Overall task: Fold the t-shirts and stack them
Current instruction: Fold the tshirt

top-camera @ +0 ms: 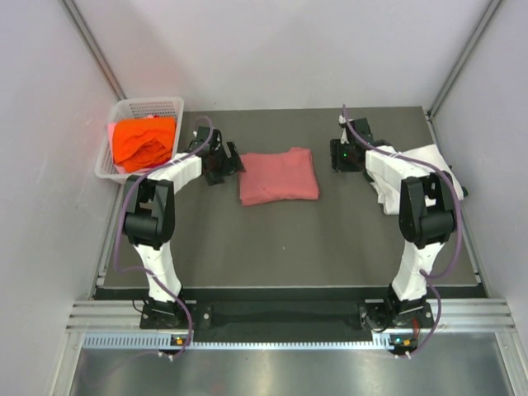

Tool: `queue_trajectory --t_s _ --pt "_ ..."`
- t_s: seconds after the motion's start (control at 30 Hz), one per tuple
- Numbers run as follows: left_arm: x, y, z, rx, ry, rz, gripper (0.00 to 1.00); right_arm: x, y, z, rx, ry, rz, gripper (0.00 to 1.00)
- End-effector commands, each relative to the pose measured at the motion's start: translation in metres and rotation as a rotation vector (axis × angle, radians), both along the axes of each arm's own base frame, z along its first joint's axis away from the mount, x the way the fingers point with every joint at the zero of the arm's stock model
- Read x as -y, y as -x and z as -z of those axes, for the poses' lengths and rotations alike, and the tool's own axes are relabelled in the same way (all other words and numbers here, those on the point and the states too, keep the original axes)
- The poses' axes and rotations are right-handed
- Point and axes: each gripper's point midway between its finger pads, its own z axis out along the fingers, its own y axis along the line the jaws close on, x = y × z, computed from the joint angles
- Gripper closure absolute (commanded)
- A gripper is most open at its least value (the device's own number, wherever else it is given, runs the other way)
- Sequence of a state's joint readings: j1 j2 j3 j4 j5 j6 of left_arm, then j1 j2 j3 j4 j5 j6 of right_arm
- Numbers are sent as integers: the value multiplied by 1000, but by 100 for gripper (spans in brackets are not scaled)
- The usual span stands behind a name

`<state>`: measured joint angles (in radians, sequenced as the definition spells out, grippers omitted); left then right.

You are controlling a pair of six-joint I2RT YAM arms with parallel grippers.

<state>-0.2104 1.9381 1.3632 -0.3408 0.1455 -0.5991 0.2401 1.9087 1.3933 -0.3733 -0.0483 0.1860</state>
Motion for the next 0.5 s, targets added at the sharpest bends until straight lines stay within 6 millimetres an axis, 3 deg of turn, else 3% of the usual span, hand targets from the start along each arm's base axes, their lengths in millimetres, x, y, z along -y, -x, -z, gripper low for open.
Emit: queue_trajectory --t_s 0.0,0.2,0.47 --pt "2 -16 -10 86 -11 13 9 52 2 -38 86 233 114 46" --pt "1 -14 -7 99 -7 3 8 111 23 -40 54 519 276 50" --pt "7 -13 -7 84 19 22 10 127 26 -17 -39 641 305 53"
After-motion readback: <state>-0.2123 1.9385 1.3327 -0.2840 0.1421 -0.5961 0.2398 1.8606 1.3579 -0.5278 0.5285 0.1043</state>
